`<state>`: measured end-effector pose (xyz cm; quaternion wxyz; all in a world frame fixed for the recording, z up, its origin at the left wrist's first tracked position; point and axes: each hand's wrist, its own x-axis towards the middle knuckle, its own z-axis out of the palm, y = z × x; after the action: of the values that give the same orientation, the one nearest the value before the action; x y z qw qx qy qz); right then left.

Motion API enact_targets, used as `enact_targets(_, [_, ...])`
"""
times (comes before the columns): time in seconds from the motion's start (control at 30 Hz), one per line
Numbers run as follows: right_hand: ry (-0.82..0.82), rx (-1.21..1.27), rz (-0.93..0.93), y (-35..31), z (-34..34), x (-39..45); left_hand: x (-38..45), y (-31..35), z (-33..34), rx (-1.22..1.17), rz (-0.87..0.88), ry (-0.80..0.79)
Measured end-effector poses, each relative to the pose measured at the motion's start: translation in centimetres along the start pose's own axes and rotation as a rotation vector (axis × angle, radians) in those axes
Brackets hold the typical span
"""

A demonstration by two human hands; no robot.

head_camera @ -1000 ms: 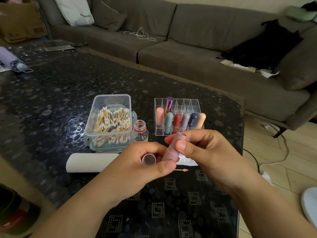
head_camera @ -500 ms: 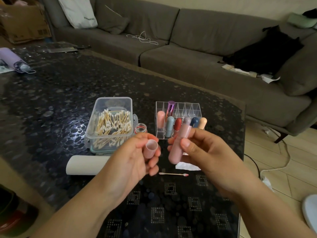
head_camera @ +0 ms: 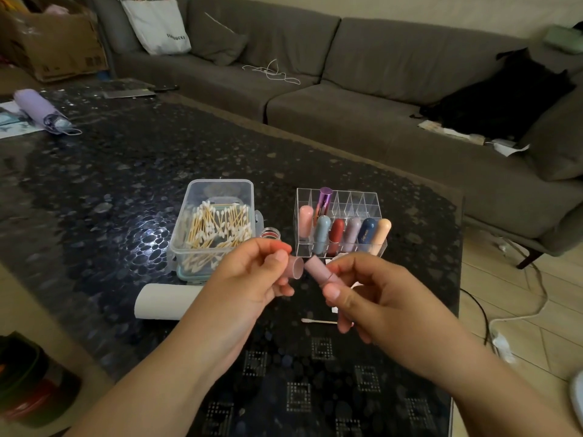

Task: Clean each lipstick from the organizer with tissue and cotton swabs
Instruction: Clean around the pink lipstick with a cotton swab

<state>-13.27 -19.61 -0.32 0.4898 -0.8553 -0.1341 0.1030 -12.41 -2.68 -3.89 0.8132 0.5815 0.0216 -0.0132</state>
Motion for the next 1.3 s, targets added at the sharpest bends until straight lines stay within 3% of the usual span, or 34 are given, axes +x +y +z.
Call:
enact_targets(0.33, [0.084,-0.089,0.051,0.1,0.6,0.2,-0.3,-0.2,-0.2,0.297,0.166,-0.007])
enact_targets(0.6, [0.165,-0.091,0.025,0.6,1.2,0.2,-0.5,-0.3,0.1,0.226,0.241,0.092])
enact_targets(0.73, [0.126,-0.045,0.038,0.8,1.4,0.4,-0.5,-1.0,0.1,0.260,0.282,0.117])
enact_targets(0.97, [0.177,-0.414,-0.165,1.3,2.0,1.1,-0.1,-1.4,0.8,0.359,0.348,0.163])
enact_targets(1.07, [0.209,-0.418,-0.178,1.4,2.3,1.6,0.0,-1.2,0.9,0.392,0.370,0.163])
enact_targets(1.2, [0.230,-0.377,-0.169,1.2,2.6,1.9,-0.3,-0.4,1.0,0.501,0.418,0.111])
enact_targets(1.3, [0.286,-0.319,-0.073,0.3,1.8,2.5,-0.2,1.2,0.6,0.736,0.476,0.107])
